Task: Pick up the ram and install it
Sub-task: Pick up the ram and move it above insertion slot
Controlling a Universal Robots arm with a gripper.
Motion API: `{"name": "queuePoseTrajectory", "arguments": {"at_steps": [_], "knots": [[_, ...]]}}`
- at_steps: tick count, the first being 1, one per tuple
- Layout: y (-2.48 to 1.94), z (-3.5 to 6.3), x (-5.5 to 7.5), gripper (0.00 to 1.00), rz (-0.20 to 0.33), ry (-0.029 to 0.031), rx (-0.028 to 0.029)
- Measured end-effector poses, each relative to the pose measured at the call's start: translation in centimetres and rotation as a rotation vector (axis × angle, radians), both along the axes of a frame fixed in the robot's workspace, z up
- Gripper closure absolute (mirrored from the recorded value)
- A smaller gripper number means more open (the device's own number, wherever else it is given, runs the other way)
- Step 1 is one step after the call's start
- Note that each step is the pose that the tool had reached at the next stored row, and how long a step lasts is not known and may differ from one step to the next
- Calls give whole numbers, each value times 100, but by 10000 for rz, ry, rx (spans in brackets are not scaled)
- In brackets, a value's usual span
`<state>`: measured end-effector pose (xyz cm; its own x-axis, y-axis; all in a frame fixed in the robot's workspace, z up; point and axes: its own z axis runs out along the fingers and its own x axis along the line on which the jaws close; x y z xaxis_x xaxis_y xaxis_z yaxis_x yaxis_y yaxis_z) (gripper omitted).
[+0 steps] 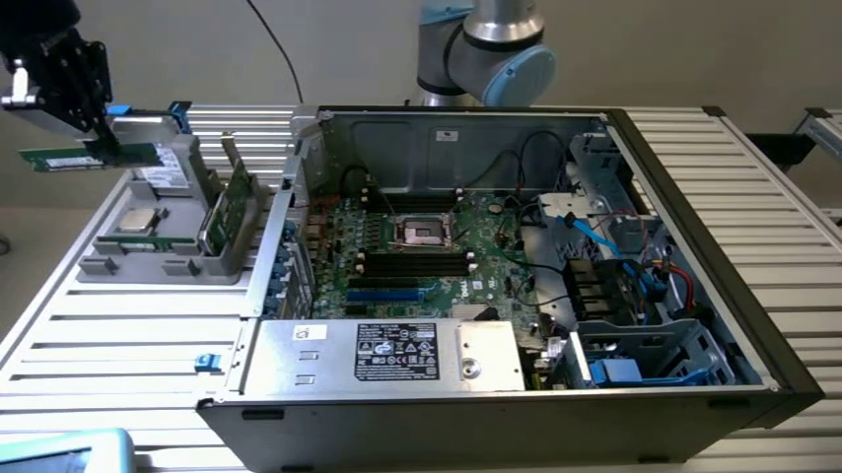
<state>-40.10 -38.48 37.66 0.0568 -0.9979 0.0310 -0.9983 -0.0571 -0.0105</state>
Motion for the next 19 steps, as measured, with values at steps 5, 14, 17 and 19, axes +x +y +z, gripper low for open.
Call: {"name": "queuePoseTrajectory", "arguments": {"at_steps": [5, 14, 17, 19], "knots": [[-1, 57, 226, 86, -1, 2, 0], [-5, 142, 635, 86, -1, 5, 0], [-7, 173, 769, 86, -1, 5, 0], [-8, 196, 860, 86, -1, 4, 0]]}}
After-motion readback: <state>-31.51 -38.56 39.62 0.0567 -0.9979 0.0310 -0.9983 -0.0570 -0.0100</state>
